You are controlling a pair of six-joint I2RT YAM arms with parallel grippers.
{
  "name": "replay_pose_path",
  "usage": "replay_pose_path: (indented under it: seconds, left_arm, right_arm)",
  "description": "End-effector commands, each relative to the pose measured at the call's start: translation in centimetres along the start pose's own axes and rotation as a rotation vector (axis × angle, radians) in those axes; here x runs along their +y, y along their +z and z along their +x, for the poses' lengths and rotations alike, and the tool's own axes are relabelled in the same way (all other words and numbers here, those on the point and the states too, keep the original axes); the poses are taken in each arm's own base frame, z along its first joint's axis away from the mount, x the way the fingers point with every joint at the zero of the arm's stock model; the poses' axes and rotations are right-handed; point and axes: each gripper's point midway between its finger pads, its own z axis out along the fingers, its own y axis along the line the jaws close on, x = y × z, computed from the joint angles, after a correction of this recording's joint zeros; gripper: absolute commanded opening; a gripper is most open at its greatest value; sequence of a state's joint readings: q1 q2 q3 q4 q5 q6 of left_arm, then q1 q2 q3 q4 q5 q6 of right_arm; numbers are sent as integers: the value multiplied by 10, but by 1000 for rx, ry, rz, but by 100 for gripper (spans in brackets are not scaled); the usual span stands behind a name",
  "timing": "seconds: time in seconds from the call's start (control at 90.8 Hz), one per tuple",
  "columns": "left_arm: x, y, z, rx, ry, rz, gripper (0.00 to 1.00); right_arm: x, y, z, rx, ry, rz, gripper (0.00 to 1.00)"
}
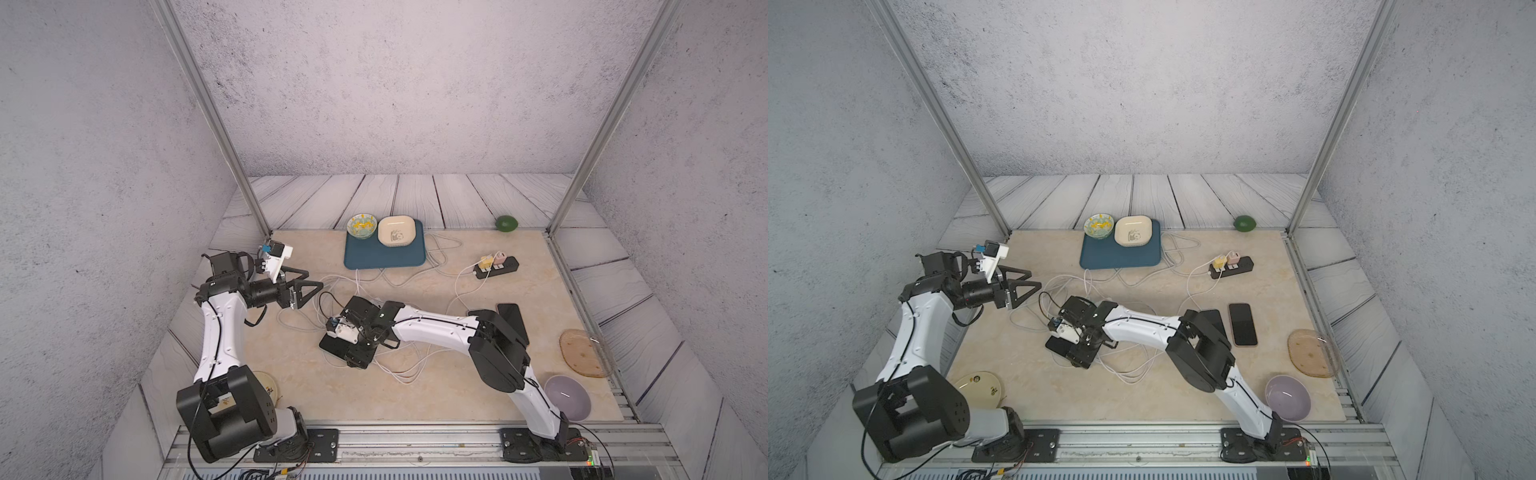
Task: Unplug the charging cable from the phone
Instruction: Pick up the phone at the center of the board.
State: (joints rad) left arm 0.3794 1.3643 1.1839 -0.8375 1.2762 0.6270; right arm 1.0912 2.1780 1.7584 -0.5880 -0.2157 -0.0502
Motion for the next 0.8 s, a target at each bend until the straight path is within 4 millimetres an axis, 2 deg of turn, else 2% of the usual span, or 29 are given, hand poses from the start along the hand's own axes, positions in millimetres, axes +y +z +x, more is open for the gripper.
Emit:
replay_pose_path:
  seconds: [0.0, 0.198, 0.396, 0.605, 0.793]
  left_arm:
    - [-7, -4, -2, -21, -1, 12, 98]
    - [-11, -6, -6, -30, 5, 7, 98]
    - [-23, -9, -15, -52, -1, 37, 98]
    - [-29, -9, -21, -80, -27, 79, 98]
    - [-33, -9, -26, -102, -65, 118, 98]
  right_arm:
    - [3, -36, -38, -187, 70, -105, 49]
    - [-8, -59, -49, -326, 197, -243, 46]
    - [-37, -91, -59, -558, 351, -351, 46]
    - [-71, -121, -54, -764, 460, -391, 45]
    - [-78, -137, -48, -828, 452, -386, 46]
